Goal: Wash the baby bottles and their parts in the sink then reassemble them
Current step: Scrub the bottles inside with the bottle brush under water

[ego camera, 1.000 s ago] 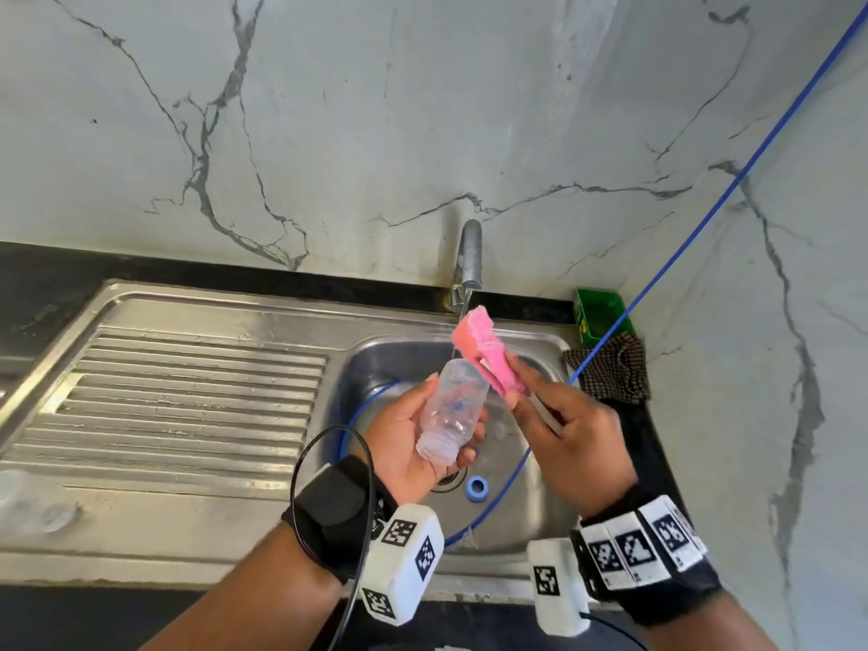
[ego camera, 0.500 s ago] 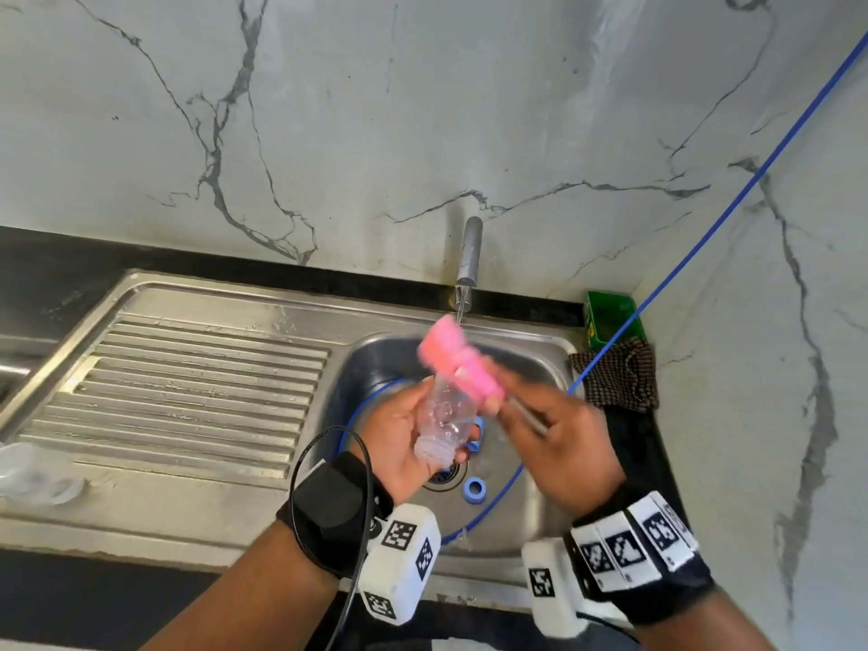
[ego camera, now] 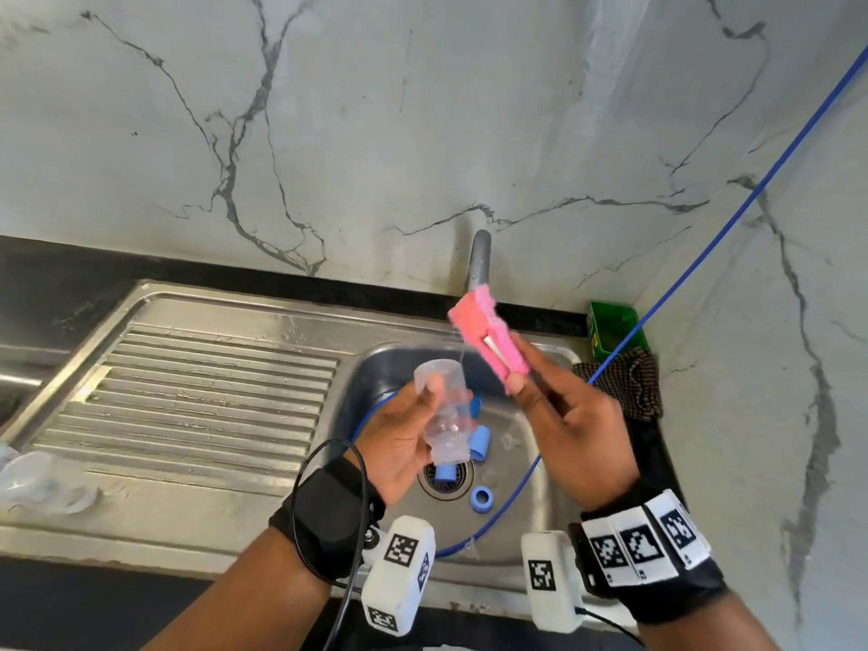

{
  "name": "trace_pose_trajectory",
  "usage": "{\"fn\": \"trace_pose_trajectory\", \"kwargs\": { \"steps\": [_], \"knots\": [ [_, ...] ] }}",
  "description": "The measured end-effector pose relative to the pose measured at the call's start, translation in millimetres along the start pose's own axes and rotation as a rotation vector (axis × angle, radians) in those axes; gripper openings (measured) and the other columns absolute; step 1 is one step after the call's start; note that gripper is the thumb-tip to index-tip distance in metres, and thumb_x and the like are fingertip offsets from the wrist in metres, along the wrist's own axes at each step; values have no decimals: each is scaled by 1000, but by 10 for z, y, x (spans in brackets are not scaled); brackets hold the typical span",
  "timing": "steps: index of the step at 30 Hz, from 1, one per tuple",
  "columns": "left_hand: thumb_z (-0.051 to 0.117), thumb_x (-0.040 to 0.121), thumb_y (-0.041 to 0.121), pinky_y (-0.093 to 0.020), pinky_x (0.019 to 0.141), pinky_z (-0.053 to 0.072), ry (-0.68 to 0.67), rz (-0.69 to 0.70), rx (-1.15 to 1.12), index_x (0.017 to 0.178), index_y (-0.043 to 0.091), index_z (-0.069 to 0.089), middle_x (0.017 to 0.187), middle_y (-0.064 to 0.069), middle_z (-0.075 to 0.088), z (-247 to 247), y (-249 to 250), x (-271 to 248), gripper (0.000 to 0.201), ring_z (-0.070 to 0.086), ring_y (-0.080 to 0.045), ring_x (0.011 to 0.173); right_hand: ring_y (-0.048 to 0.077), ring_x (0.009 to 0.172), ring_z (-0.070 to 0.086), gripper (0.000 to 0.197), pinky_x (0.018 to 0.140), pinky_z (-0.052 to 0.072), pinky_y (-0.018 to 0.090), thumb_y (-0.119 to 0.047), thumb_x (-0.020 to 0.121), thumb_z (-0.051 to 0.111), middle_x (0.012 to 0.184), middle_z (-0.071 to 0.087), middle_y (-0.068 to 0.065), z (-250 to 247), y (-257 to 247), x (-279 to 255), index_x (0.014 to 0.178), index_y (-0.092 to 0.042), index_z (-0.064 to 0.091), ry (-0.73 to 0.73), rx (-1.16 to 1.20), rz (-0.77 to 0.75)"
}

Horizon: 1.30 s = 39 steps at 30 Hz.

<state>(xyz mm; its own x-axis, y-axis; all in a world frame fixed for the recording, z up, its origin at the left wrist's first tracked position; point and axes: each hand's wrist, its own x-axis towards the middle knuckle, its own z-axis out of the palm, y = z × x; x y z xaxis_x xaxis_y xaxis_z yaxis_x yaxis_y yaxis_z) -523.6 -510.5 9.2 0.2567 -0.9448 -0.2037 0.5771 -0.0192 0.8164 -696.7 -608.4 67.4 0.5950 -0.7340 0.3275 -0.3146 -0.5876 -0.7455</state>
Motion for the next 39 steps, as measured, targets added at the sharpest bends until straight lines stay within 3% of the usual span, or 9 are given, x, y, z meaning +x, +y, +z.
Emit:
{"fn": "trace_pose_trajectory", "kwargs": {
  "steps": [4, 9, 11, 18, 22, 27, 32, 35, 39],
  "knots": [
    [93, 61, 25, -26, 87, 55, 48, 169, 399, 122, 19, 61, 110, -1, 71, -95, 33, 12, 69, 67, -14, 102, -1, 73, 66, 37, 62, 49, 14, -45, 96, 56, 93, 74, -19, -3, -134, 66, 134, -47, 57, 46, 1, -3],
    [83, 69, 21, -49, 97, 54, 12, 231, 672, 115, 21, 66, 109, 0, 74, -178, 24, 46, 49, 70, -18, 106, -6, 73, 59, 36, 66, 39, 6, -50, 98, 58, 81, 66, -16, 370, -234, -30, 134, -50, 58, -74, -125, -117],
    [79, 69, 20, -51, 91, 56, 8, 237, 718, 107, 25, 69, 103, 1, 75, -228, 37, 29, 40, 71, -19, 101, -3, 65, 52, 40, 63, 39, 8, -47, 95, 60, 71, 52, -17, 424, -184, -126, 135, -47, 59, -46, -166, -157],
    [80, 67, 19, -43, 90, 57, -5, 223, 722, 102, 25, 66, 100, -1, 73, -238, 15, -3, 39, 70, -25, 98, 5, 60, 53, 38, 57, 49, 28, -43, 94, 63, 71, 55, -13, 545, -254, -211, 132, -41, 63, -24, -176, -204],
    [78, 64, 22, -50, 87, 58, 19, 221, 743, 101, 24, 71, 98, -1, 76, -279, 16, -74, 38, 73, -23, 95, 10, 64, 62, 38, 59, 54, 34, -54, 87, 63, 74, 64, -10, 440, -115, -245, 125, -57, 62, 15, -124, -59],
    [78, 71, -2, -14, 77, 53, 14, 256, 775, 94, 18, 63, 90, 4, 67, -199, 59, -85, 34, 66, -1, 83, 5, 58, 55, 39, 56, 52, 32, -47, 90, 64, 70, 57, -14, 547, -192, -320, 128, -51, 63, -54, -101, -166],
    [72, 61, 19, -50, 84, 58, 33, 201, 812, 104, 21, 68, 99, 0, 75, -174, 8, -55, 43, 72, -20, 95, 9, 65, 65, 40, 61, 55, 33, -50, 87, 65, 80, 70, -9, 320, 13, -227, 126, -60, 59, 12, -89, -48],
    [73, 66, 14, -49, 84, 58, -9, 224, 823, 100, 15, 69, 96, -6, 73, -28, -58, -75, 34, 72, -25, 93, -2, 67, 60, 42, 61, 55, 29, -48, 88, 65, 75, 61, -23, 398, -55, -227, 129, -56, 59, -67, -107, -133],
    [74, 63, 3, -49, 87, 57, 51, 192, 706, 101, 17, 70, 98, -7, 75, -107, -32, -107, 41, 72, -27, 95, 6, 58, 58, 40, 58, 52, 27, -52, 83, 64, 69, 62, -17, 150, 128, -316, 121, -64, 60, -144, -67, -89]
  ]
}}
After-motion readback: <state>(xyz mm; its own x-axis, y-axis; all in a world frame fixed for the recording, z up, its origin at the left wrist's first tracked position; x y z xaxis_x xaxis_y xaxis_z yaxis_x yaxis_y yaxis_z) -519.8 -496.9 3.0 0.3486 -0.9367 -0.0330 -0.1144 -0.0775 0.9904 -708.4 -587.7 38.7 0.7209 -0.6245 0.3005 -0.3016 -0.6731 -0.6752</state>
